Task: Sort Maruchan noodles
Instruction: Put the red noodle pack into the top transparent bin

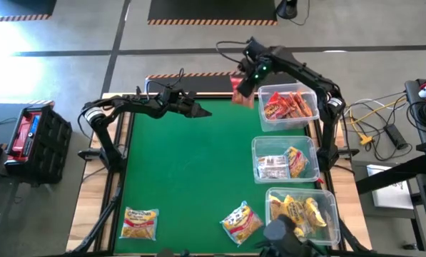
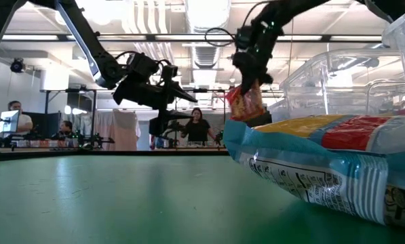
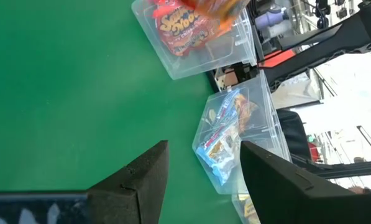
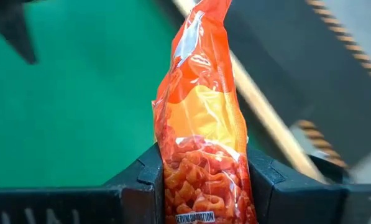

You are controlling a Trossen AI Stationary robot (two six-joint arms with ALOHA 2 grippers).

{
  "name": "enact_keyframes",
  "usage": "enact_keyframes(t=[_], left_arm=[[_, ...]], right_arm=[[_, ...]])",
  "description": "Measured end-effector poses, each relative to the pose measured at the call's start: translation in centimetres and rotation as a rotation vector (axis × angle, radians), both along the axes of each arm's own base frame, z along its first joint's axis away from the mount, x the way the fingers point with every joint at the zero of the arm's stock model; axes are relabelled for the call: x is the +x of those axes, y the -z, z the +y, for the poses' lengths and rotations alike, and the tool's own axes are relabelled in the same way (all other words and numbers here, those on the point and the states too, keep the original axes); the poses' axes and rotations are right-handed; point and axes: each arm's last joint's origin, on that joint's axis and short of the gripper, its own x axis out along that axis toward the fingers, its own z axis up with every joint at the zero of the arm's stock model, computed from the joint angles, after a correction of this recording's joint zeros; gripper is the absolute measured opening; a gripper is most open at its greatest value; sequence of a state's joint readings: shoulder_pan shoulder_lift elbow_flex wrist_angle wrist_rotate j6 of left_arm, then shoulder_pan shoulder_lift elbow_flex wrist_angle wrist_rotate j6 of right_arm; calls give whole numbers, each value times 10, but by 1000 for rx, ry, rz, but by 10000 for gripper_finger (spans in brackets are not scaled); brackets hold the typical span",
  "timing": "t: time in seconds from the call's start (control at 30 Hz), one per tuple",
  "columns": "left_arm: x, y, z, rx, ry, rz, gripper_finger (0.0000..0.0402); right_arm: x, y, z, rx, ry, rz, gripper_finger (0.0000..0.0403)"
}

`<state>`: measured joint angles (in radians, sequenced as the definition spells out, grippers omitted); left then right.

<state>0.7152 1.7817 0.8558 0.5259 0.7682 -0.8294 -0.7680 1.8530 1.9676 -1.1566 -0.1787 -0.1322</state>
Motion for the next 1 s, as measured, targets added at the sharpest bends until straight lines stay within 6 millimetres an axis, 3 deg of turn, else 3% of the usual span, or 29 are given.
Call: enact_keyframes(t=[0.23, 0.47, 0.67, 1.0], left_arm=[[0, 0, 0, 0, -1, 0, 180], [0, 0, 0, 0, -1, 1, 180], [0, 0, 0, 8, 1, 0, 180], [1, 0, -1, 9, 3, 0, 181]], right_arm=[[-13, -46, 9, -105, 44, 17, 122], [-38, -60, 25, -80, 102, 111, 122], [-49, -63, 35, -86, 157, 139, 122], [-80, -48, 63, -42, 270, 206, 122]])
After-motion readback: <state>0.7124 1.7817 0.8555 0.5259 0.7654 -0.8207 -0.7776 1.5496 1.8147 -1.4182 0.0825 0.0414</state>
